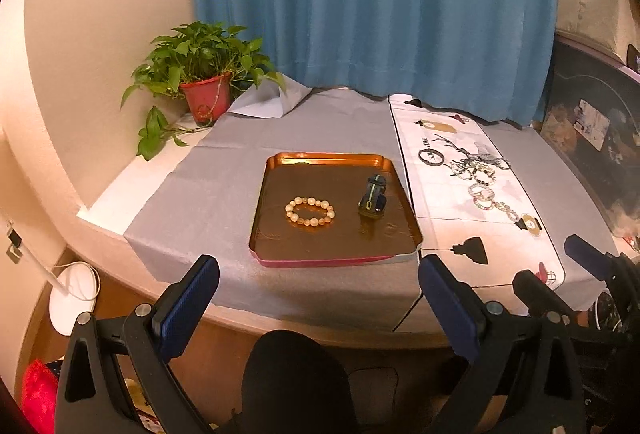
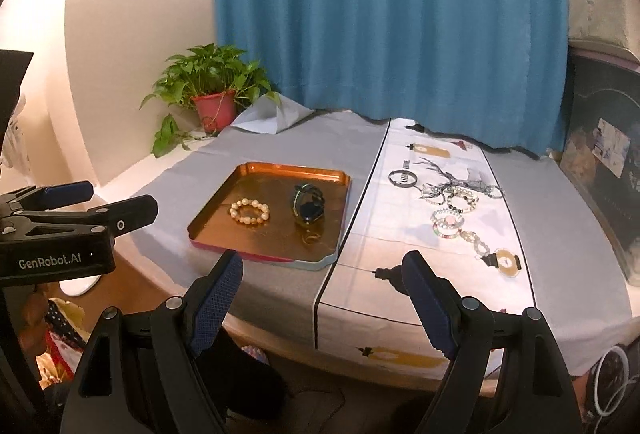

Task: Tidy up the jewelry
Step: 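Move both tools back over the jewelry on the runner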

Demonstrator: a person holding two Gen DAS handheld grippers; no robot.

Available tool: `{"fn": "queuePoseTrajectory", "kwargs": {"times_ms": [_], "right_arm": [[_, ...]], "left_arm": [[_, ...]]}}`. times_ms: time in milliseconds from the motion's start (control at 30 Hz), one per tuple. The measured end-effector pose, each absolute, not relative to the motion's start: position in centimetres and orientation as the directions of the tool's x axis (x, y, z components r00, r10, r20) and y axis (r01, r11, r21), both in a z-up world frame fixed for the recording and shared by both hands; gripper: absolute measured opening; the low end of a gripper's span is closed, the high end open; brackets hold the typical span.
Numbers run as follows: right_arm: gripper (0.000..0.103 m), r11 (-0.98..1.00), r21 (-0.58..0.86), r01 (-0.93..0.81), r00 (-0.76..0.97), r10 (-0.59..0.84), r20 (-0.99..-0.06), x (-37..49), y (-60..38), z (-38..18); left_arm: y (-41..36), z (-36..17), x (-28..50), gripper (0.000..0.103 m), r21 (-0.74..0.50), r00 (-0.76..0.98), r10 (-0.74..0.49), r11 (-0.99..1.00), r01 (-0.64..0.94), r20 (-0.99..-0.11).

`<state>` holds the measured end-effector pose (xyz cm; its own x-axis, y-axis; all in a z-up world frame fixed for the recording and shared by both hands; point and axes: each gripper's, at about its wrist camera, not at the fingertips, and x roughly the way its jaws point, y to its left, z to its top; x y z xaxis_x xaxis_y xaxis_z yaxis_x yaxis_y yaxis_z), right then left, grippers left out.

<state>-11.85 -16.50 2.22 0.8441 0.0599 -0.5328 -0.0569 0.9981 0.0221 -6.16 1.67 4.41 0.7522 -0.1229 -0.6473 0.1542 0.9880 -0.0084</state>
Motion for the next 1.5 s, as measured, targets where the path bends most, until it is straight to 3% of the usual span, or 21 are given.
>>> {"fn": "queuePoseTrajectory", "kwargs": {"times_ms": [400,667,800,933,1300,1500], "right_arm": [[0.082,1.000,0.028,0.003,0.839,0.013,-0.544,-11.7,-19.7,1.3],[0.082,0.983,0.057,0.176,0.786,-0.105,-0.609,-9.6,-27.9,-2.0],[0.082,0.970,0.049,0.240,0.757,-0.155,-0.635,-7.5,-31.9,-3.7],[0.082,0.959,0.041,0.281,0.720,-0.182,-0.669,-3.9,-36.1,-5.9],[0.082,0.971,0.041,0.236,0.615,-0.117,-0.780,7.5,-42.4,-12.7],[0.085,0.978,0.009,0.207,0.639,-0.128,-0.759,9.3,-42.8,-13.5]], "left_arm": [[-1.2,4.2,-5.3,0.099,0.016,0.734,-0.135,0.981,0.195,-0.666],[-6.7,2.8,-1.9,0.099,0.010,0.685,-0.188,0.962,0.274,-0.704],[-11.2,1.9,1.3,0.099,-0.023,0.633,-0.260,0.934,0.358,-0.729],[-16.0,0.7,5.5,0.099,0.007,0.607,-0.257,0.918,0.397,-0.752],[-27.4,-6.9,18.5,0.099,-0.010,0.446,-0.259,0.873,0.488,-0.857],[-30.1,-10.2,22.1,0.099,-0.015,0.394,-0.264,0.846,0.533,-0.881]]}}
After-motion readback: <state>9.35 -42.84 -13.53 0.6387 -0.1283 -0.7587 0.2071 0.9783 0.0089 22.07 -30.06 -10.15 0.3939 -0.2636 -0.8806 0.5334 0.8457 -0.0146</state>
